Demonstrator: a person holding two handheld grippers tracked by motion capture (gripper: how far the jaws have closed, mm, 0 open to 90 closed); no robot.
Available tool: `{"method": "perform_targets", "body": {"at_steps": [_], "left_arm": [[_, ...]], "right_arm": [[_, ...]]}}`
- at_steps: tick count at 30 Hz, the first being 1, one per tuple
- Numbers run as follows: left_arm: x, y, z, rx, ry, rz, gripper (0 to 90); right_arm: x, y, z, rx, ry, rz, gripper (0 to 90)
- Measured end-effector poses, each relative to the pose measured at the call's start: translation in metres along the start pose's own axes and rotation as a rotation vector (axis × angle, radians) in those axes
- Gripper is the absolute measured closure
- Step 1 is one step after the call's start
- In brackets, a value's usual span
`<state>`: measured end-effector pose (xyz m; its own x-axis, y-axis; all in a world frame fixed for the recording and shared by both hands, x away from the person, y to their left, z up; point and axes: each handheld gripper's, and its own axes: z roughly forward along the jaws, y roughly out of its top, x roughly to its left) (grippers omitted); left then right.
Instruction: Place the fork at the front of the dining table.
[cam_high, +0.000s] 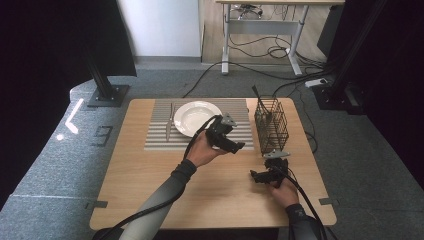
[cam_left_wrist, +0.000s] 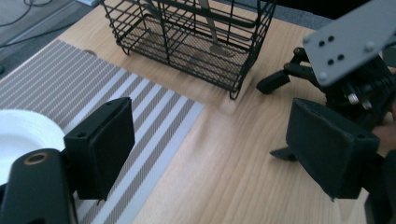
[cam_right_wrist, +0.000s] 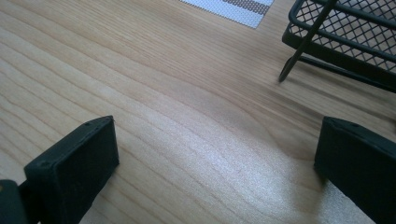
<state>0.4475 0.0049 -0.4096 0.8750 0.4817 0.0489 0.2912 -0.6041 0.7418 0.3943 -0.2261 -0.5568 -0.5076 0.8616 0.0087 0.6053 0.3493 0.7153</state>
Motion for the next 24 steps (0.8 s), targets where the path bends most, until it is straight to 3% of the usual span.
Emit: {"method": "perform_targets", "body": {"at_steps": [11,24], "left_arm": [[0.004,0.033,0.027,0.004,0.010,0.024,22.0],[0.016,0.050,0.053,-0.003,0.004,0.004,31.0]], "right_arm": [[0.000,0.000,0.000,-0.003,0.001,-0.008,0.0],[0.001,0.000,0.001,-0.002,0.007,-0.008,0.0]]}}
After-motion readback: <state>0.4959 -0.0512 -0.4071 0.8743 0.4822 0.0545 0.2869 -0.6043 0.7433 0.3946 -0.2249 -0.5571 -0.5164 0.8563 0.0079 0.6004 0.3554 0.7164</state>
